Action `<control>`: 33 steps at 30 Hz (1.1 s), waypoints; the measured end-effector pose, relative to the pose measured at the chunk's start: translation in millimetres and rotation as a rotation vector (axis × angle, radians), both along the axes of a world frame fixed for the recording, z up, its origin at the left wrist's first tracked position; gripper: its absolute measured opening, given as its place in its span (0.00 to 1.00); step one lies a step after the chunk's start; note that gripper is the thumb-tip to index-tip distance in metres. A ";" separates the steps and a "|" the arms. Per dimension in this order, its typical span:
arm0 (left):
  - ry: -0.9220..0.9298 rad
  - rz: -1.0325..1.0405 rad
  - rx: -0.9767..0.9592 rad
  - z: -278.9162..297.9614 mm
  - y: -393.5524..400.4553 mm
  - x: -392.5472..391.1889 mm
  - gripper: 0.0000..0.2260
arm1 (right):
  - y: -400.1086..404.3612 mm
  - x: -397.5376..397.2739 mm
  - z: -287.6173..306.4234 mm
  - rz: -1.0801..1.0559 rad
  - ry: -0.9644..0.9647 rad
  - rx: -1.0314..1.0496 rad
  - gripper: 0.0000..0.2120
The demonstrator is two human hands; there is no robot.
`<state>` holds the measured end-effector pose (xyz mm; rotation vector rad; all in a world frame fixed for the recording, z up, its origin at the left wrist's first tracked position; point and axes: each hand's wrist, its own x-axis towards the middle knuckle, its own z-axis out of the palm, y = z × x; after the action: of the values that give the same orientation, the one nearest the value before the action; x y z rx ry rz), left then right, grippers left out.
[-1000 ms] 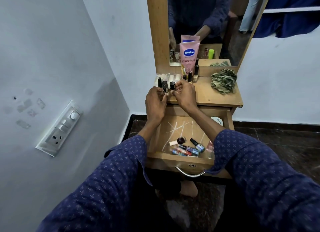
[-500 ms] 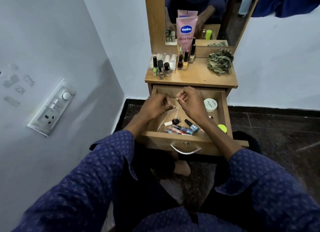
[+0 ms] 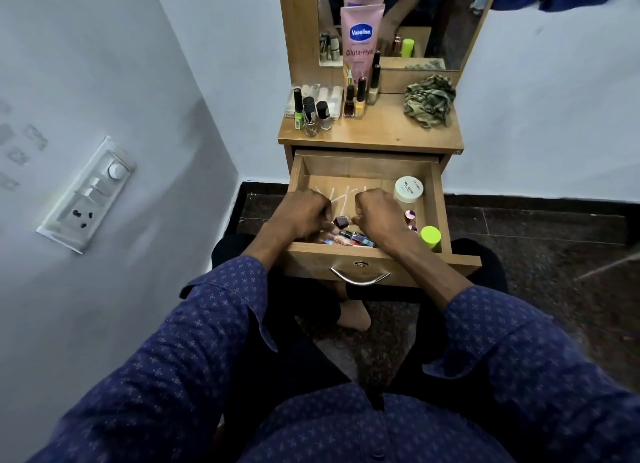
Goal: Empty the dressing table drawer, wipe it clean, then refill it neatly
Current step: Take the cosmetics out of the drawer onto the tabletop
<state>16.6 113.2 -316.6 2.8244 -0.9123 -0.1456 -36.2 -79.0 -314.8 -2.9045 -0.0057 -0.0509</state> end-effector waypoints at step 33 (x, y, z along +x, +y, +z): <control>-0.162 0.127 -0.617 51.9 -3.0 16.5 0.08 | 0.7 23.8 49.5 -0.060 -0.408 0.597 0.06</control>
<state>33.1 110.2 -264.7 2.3214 -0.6541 0.3298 -12.4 -78.3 -265.3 -2.2531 0.0229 -0.5528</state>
